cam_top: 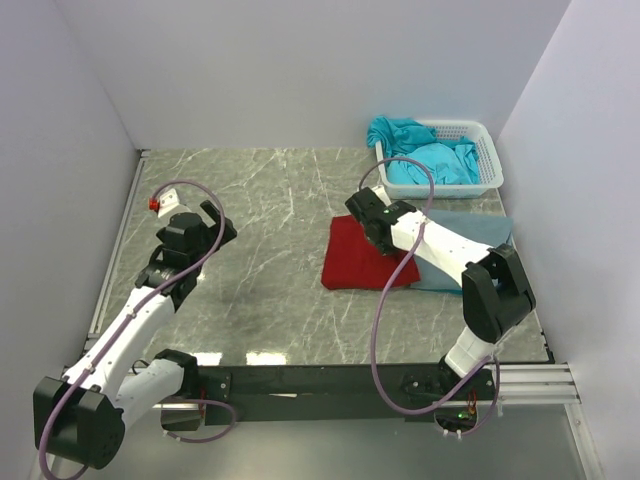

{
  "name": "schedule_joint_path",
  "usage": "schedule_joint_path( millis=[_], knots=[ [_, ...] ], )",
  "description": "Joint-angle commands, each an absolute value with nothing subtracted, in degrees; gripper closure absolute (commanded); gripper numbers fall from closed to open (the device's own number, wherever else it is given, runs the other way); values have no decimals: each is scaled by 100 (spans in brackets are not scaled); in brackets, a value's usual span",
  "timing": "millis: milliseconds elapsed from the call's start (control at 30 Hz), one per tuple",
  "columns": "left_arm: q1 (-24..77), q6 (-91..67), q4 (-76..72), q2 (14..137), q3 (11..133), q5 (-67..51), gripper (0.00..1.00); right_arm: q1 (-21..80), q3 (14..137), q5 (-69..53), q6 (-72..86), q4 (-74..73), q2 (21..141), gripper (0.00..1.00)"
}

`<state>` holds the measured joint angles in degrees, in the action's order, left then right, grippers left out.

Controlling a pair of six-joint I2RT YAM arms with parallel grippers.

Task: Fold and stack the t-shirts
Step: Neatly place the folded tshirt to the corner

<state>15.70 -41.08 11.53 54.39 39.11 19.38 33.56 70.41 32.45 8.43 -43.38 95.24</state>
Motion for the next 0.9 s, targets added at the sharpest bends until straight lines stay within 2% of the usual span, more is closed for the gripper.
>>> schedule_joint_path(
  millis=[0,533,867],
  knots=[
    [1538,-3990,958,5248,3903,2048,1,3357,7347,4490,686,-5106,9396,100],
    [1538,-3903,976,5309,3911,2294,1,2830,7918,5298,193,-5861,9044,100],
    [1538,-3867,949,5308,3893,2294,1,2707,8604,5063,53,-6055,8728,100]
  ],
)
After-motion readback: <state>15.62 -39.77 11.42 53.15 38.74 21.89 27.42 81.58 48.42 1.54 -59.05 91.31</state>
